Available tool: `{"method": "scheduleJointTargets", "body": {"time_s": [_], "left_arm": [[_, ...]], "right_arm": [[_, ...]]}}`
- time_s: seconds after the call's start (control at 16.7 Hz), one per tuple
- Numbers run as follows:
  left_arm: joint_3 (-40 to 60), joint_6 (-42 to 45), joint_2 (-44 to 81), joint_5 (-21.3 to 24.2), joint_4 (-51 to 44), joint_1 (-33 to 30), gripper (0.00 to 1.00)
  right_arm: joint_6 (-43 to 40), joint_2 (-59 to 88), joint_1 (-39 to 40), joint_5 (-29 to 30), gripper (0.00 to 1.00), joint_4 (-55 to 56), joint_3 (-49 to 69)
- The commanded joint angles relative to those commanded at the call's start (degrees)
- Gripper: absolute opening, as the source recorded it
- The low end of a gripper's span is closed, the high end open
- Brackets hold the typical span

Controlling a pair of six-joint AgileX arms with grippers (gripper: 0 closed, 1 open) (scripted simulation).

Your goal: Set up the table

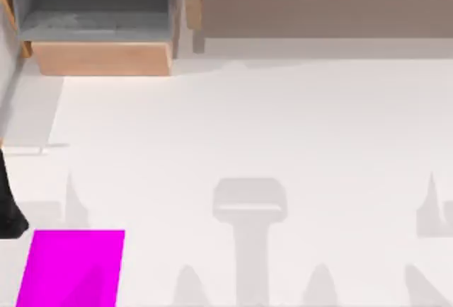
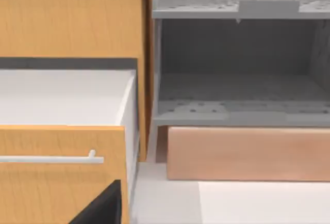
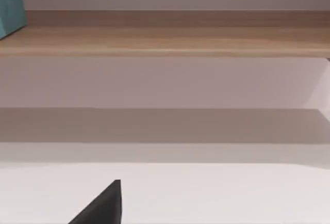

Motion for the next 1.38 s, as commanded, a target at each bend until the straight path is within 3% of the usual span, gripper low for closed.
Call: {"method": "scheduleJointTargets", "body": {"time_s": [0.3, 0.54, 0.78, 1.38], "left_arm": [[3.33, 1.71, 3.40, 0.43, -2.16, 1.25, 1.00], [16.05, 7.28, 16.38, 1.42, -10.15, 5.19, 1.00], [37.26, 14.60, 38.22, 2.28, -22.20, 10.59, 1.00], [103.41, 30.93, 107.68, 3.91, -58.23, 20.12, 1.00]], "right_arm": [[0.00, 0.00, 0.00, 0.00, 1.00, 0.00, 0.00], [0.00, 0.00, 0.00, 0.00, 1.00, 0.00, 0.00], [0.00, 0.00, 0.00, 0.00, 1.00, 0.00, 0.00], [0.00, 0.00, 0.00, 0.00, 1.00, 0.00, 0.00]]}}
